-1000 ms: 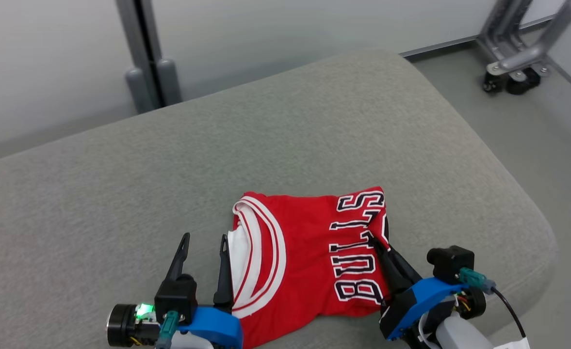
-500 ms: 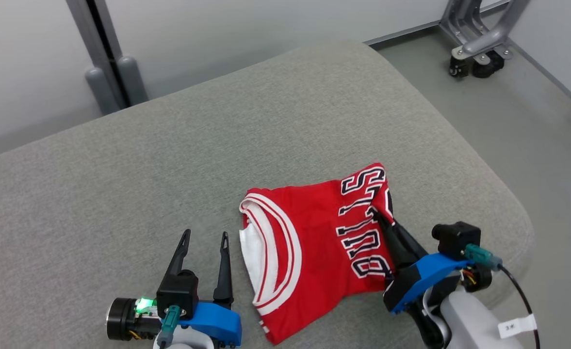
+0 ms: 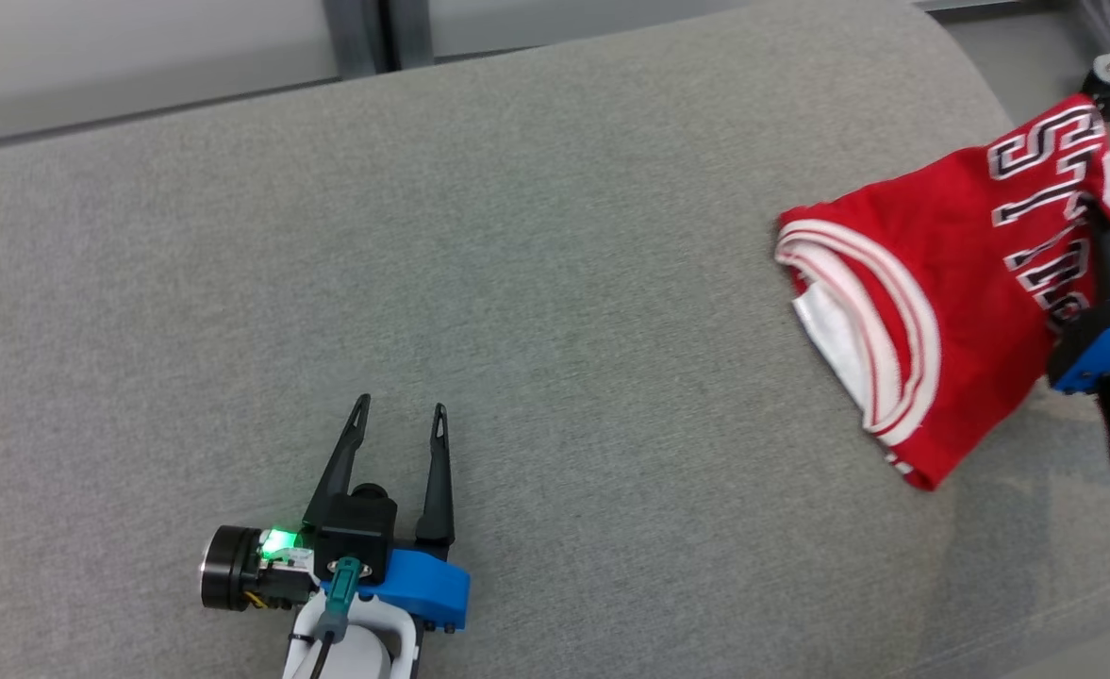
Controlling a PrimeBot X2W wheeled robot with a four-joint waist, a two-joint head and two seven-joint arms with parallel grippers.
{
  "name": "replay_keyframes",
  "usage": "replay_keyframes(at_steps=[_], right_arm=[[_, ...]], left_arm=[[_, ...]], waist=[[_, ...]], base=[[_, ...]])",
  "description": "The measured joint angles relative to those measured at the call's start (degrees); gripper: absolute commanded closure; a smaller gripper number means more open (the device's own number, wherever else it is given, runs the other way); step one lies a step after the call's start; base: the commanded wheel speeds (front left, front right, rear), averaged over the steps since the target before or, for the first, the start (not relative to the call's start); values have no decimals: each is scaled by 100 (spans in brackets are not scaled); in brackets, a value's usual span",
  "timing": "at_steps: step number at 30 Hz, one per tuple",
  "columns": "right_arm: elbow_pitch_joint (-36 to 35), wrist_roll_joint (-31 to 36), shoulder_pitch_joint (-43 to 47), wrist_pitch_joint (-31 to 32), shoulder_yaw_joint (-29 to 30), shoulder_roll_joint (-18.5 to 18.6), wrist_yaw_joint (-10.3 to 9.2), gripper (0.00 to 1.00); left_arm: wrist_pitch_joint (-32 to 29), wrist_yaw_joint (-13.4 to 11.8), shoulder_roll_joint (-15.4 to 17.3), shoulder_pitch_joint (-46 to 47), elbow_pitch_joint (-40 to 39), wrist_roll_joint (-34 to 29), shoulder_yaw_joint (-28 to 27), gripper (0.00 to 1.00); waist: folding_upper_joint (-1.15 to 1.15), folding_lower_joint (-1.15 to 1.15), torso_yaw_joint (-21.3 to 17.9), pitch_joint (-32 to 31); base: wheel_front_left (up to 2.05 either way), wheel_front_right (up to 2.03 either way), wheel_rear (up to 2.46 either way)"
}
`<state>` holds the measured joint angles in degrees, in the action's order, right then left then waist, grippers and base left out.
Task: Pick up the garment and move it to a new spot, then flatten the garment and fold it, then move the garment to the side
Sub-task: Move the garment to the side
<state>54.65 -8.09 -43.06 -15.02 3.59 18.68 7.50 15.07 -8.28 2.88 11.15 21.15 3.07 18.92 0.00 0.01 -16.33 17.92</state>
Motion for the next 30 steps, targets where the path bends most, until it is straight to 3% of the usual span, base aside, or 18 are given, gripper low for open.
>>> replay_keyframes(at_steps=[8,9,10,11,17,22,30], right_arm=[[600,1003,-280,0,1410,423,0,100],[679,1169,-280,1,1572,463,0,77],[722,1310,-280,1,1782,479,0,31],[714,1410,-277,1,1983,480,-1,0],[31,1984,-246,0,2416,143,-1,0],[-992,1326,-161,-1,1633,-448,0,0],[-2286,495,843,-1,656,-1039,-1,0]], left_arm=[[1,-16,-10,211,-73,-129,-19,0],[2,-15,-11,219,-81,-142,-16,0],[4,-18,-18,226,-90,-155,-19,0],[10,-20,-23,233,-97,-155,-18,0],[8,-86,-9,242,-114,-103,-64,0],[8,-216,-2,197,-188,-42,-226,0],[8,-353,0,42,-303,101,-579,0]], waist=[[1,0,469,495],[1,0,517,526],[0,0,559,548],[0,-1,594,563],[0,-1,694,459],[1,-1,767,255],[0,-2,1021,-224]], base=[[0,0,0],[0,0,0],[0,0,0],[0,0,0],[0,0,0],[0,0,0],[0,0,0]])
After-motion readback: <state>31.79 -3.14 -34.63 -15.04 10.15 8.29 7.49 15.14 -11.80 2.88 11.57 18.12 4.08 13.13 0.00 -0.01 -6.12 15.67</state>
